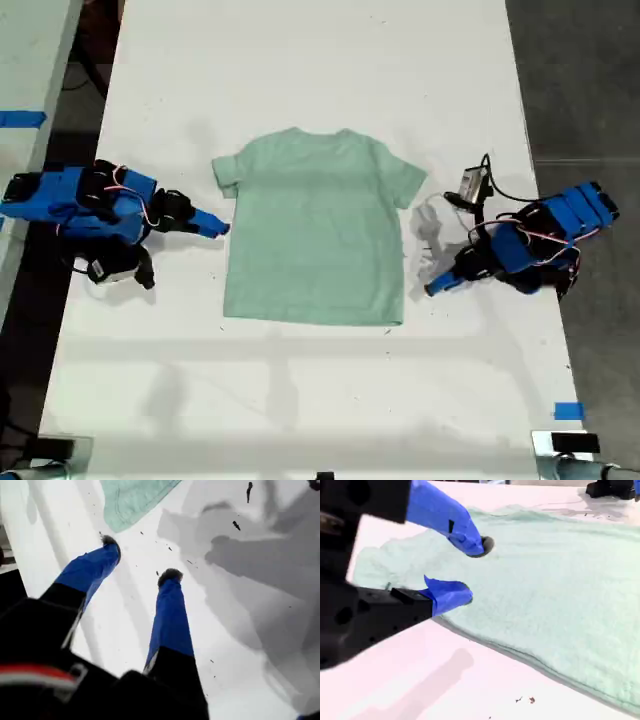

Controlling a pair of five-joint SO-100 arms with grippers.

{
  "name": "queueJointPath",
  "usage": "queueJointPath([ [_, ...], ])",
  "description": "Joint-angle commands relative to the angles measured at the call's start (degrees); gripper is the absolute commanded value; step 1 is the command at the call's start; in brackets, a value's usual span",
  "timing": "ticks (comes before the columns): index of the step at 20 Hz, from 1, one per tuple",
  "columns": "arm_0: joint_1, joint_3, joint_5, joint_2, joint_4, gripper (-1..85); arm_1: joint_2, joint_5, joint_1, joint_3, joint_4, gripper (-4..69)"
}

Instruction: Fold t shirt

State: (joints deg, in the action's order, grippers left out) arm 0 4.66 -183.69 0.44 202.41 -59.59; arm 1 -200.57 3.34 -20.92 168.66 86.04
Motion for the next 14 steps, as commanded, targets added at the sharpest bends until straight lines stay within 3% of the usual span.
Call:
queueJointPath([
  [1,0.79,-0.88,-1.05,0.26,0.79,11.0,-0.09,-1.76,3.08,0.0,0.53,19.2],
  [2,2.29,-0.88,-1.58,0.26,0.7,11.2,-0.09,-5.71,5.71,0.09,0.79,19.3],
  [5,2.11,-0.88,-8.53,0.26,0.35,11.3,-0.09,-6.24,10.02,0.09,0.88,19.4],
  [10,-1.05,-0.7,-9.84,0.26,0.62,11.3,-0.09,-6.33,10.28,0.09,0.97,19.4],
  [12,-5.54,-0.88,-4.31,0.26,0.44,11.4,-0.09,-6.42,10.28,0.09,0.97,19.6],
  [14,-2.81,-0.79,-5.54,0.26,0.26,10.8,-0.09,-6.42,10.28,0.09,0.97,18.8],
])
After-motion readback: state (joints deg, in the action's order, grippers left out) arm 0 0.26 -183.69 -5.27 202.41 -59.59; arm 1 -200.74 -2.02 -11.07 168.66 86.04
